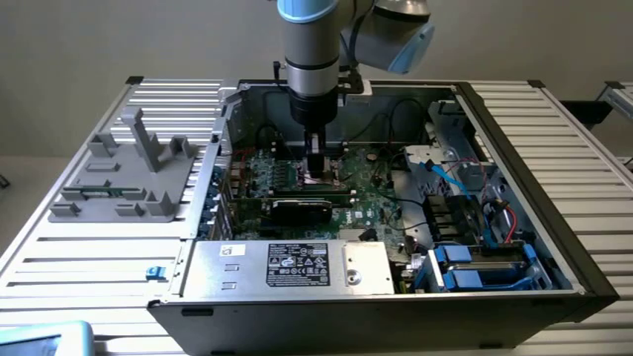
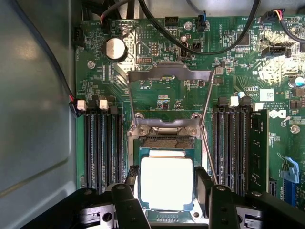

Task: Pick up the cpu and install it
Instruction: 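Place the cpu into insertion slot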

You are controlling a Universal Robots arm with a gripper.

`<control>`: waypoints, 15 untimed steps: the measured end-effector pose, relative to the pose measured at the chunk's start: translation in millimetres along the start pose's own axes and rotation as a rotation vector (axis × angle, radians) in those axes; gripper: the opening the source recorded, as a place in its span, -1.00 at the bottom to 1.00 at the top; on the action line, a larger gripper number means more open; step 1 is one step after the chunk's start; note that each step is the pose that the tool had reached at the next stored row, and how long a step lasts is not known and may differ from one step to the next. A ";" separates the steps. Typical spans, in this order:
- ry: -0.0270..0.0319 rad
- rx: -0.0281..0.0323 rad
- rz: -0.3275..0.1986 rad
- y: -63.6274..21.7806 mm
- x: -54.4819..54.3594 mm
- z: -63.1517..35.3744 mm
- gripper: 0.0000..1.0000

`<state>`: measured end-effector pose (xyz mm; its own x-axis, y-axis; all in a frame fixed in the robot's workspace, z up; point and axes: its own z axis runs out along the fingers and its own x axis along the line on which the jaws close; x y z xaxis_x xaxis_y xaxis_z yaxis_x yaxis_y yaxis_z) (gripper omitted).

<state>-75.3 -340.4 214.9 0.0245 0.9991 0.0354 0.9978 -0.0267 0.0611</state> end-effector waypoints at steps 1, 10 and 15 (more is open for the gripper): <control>0.0001 0.0000 0.000 0.0 -0.1 0.2 0.11; 0.0001 0.0000 0.000 -0.3 -0.6 5.3 0.11; 0.0002 -0.0001 0.000 -0.3 -0.8 7.3 0.11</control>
<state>-75.2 -341.0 207.5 0.0245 0.9991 0.0356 0.9978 -0.0267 0.0611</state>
